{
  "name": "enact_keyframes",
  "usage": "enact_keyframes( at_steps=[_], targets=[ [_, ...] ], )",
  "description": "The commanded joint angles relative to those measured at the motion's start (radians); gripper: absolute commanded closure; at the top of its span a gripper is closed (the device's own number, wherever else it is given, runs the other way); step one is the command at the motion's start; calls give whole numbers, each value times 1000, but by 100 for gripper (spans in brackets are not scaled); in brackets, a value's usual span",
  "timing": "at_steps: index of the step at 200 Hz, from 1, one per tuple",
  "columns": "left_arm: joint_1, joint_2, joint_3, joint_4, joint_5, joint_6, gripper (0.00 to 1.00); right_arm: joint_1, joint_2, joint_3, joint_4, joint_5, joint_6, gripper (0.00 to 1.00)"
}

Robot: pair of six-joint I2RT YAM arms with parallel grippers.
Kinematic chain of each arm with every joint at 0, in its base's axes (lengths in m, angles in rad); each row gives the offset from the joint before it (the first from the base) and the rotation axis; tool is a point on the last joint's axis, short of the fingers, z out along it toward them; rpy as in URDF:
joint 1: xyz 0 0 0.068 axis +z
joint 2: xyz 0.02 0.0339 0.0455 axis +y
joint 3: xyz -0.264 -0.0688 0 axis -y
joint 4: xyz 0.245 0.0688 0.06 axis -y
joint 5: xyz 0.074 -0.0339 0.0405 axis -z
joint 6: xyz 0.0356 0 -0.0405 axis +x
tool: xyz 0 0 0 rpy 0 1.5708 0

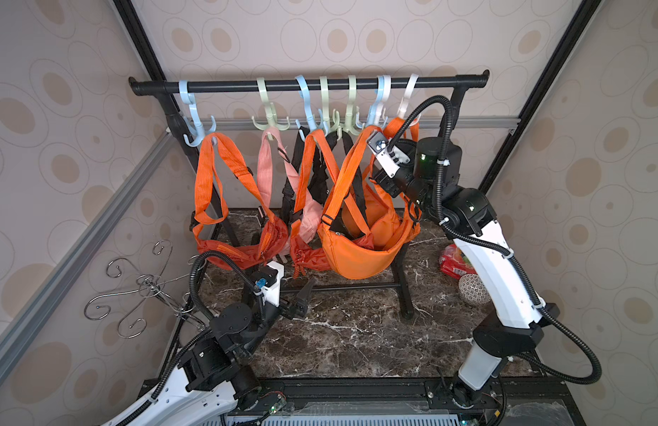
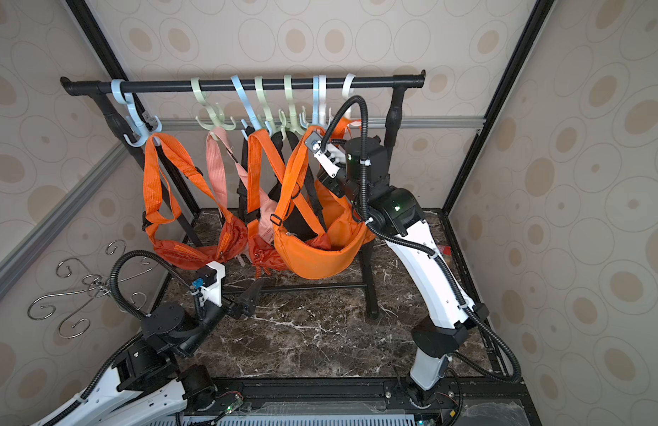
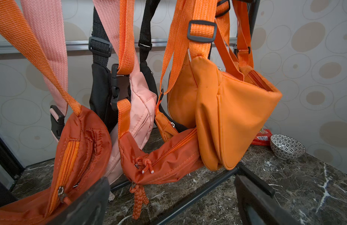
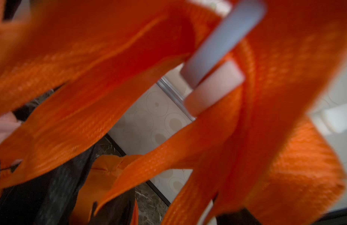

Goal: Hang the bag on a hook
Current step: Hang the bag on the hook, then reset both arms

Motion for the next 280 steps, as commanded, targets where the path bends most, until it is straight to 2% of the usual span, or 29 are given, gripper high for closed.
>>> enact_keyframes(
  at_steps=[1, 27, 40, 52, 63, 99, 114, 126, 141, 156, 172, 187, 212, 231, 248, 261, 271, 280],
  targets=[
    [2, 11, -9, 4, -35, 4, 0, 24, -145, -116, 16, -17, 76, 19],
    [1, 34, -52, 61, -83, -11, 0, 66, -316, -359, 84, 29, 122, 14],
    [2, 38, -91, 105, -124, -23, 0, 78, -414, -498, 103, 43, 164, 3],
    [2, 36, -133, 135, -187, -35, 0, 82, -521, -653, 137, 55, 202, 1],
    [1, 24, -169, 154, -290, -59, 0, 84, -625, -813, 185, 79, 229, 1],
    [1, -105, -308, 152, -630, -143, 0, 82, -899, -1251, 257, 314, 386, 1],
    [1, -134, -345, 89, -763, -208, 0, 79, -988, -1414, 288, 496, 516, 1],
    [3, -117, -380, 91, -822, -213, 0, 68, -1066, -1559, 345, 620, 565, 1],
    [3, -65, -420, 139, -862, -207, 0, 33, -1146, -1690, 369, 698, 634, 1],
    [11, 1, -464, 227, -894, -177, 0, -20, -1208, -1790, 402, 722, 707, 1],
    [55, 50, -481, 311, -863, -131, 0, -61, -1235, -1899, 510, 735, 722, 0],
    [131, 83, -497, 419, -814, -68, 0, -75, -1210, -2023, 685, 769, 676, 1],
    [347, 92, -554, 564, -608, -21, 0, -106, -1078, -2118, 842, 764, 678, 1],
    [449, 123, -644, 791, -545, 15, 0, -142, -947, -2128, 1001, 769, 649, 1],
    [546, 228, -708, 992, -478, 17, 0, -215, -826, -2146, 1215, 669, 588, 1],
    [632, 337, -713, 1064, -399, -24, 0, -286, -727, -2139, 1330, 595, 584, 1],
    [654, 407, -709, 1144, -348, -8, 0, -331, -639, -2133, 1437, 550, 574, 1],
    [668, 478, -733, 1305, -307, 28, 0, -363, -558, -2126, 1538, 523, 560, 1]
  ],
)
